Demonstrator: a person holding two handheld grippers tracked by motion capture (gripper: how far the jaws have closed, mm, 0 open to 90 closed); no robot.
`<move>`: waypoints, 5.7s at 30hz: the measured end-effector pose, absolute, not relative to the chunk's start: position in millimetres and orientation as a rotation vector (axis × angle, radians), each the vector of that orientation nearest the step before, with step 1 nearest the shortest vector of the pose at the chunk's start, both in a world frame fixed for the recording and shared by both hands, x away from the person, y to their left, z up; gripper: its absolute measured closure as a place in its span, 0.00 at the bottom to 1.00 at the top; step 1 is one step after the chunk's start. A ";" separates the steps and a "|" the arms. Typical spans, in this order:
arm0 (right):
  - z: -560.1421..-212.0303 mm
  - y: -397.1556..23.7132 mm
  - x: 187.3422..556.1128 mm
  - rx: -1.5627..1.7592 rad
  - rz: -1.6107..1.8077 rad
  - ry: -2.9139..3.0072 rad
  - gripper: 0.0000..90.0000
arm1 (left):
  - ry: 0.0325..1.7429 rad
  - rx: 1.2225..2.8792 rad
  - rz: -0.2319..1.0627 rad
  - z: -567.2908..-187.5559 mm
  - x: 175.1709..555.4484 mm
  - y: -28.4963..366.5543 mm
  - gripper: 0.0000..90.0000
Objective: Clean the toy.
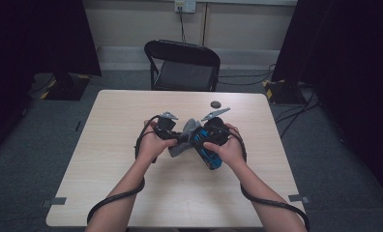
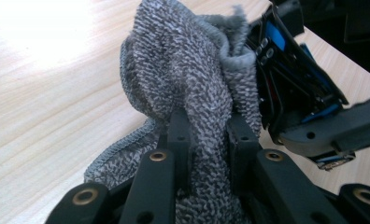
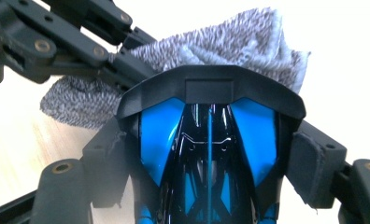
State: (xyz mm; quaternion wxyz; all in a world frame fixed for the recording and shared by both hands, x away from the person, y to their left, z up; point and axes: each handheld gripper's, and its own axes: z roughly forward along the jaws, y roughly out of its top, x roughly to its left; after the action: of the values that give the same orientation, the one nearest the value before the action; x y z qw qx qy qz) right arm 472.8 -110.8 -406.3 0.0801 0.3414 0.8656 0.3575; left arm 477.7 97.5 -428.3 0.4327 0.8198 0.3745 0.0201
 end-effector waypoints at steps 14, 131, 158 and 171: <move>-397.0 -112.3 477.5 1.023 1.067 2.568 0.28 | 0.899 2.048 0.019 -432.8 471.7 86.9 0.84; -441.0 -226.7 498.1 1.355 0.806 2.469 0.28 | 1.080 2.049 0.177 -459.3 455.7 210.6 0.84; -478.1 -212.0 534.4 1.384 0.784 2.420 0.28 | 1.082 2.093 0.196 -481.4 476.4 200.4 0.82; -484.0 -210.8 535.2 1.380 0.794 2.415 0.28 | 1.087 2.098 0.191 -481.5 475.8 199.5 0.80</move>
State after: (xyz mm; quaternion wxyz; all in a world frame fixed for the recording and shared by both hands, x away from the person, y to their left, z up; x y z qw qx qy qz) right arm 535.2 -210.8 -484.0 0.1244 0.4733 0.8285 0.2723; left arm 475.8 199.5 -481.5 0.3762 0.8199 0.4250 0.0746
